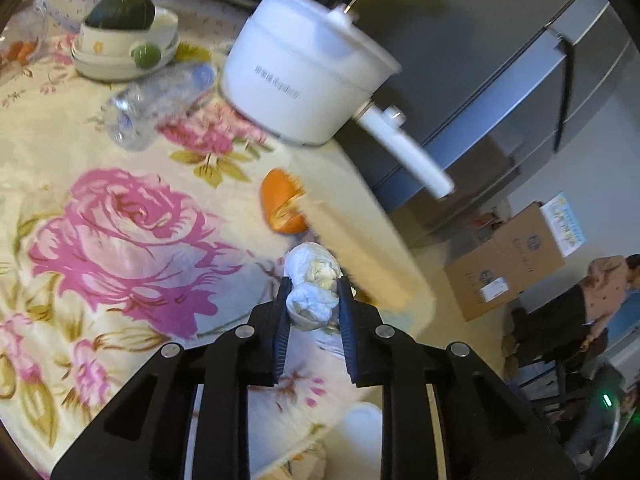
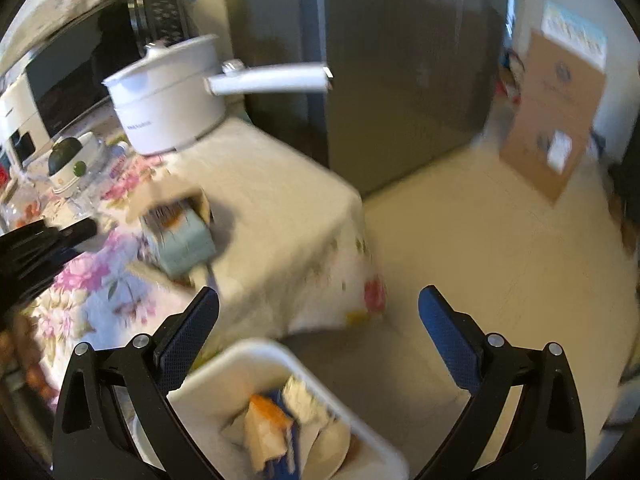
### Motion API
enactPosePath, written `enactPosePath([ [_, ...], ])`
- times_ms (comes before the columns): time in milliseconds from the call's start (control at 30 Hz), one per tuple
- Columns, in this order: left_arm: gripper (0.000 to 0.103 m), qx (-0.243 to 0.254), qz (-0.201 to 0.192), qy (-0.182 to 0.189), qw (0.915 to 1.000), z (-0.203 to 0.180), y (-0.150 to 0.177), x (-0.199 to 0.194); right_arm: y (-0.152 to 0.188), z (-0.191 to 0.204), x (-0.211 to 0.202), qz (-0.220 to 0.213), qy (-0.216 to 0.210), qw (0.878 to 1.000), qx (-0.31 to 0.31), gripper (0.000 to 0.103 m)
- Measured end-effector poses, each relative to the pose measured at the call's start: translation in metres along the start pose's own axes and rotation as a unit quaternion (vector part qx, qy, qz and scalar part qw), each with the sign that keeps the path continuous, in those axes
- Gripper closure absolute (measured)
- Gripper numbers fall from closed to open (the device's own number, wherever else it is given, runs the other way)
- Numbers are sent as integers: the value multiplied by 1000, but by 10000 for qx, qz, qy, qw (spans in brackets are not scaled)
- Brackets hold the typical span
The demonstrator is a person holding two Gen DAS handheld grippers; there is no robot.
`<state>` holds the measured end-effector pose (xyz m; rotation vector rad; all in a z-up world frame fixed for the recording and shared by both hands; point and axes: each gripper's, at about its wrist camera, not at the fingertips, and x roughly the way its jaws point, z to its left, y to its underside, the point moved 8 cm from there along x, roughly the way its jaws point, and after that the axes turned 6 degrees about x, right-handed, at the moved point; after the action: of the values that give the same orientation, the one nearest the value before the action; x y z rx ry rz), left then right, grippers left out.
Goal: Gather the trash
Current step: 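Grasp the white tissue ball on the table with the left gripper, then grasp the brown paper piece with the right gripper while the left holds the tissue ball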
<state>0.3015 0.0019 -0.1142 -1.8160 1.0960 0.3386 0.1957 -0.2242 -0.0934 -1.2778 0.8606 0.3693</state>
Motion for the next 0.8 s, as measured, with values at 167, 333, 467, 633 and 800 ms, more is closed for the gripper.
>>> enactPosePath([
  [167, 80, 189, -256, 297, 9991, -17, -4, -48, -25, 40, 30, -74, -15, 9926, -1208, 18],
  [333, 80, 274, -233, 384, 9986, -20, -1, -59, -26, 72, 50, 11, -411, 9820, -1842, 26],
  [467, 80, 213, -106, 398, 9989, -14, 3, -55, -24, 92, 58, -5, -515, 9731, -2244, 27],
  [633, 80, 158, -19, 416, 9990, -9, 6, -53, -33, 117, 71, 170, -802, 9683, -2359, 49],
  [800, 80, 90, -83, 419, 9990, -3, 2, -59, -47, 127, 82, 405, -1063, 9722, -2049, 94],
])
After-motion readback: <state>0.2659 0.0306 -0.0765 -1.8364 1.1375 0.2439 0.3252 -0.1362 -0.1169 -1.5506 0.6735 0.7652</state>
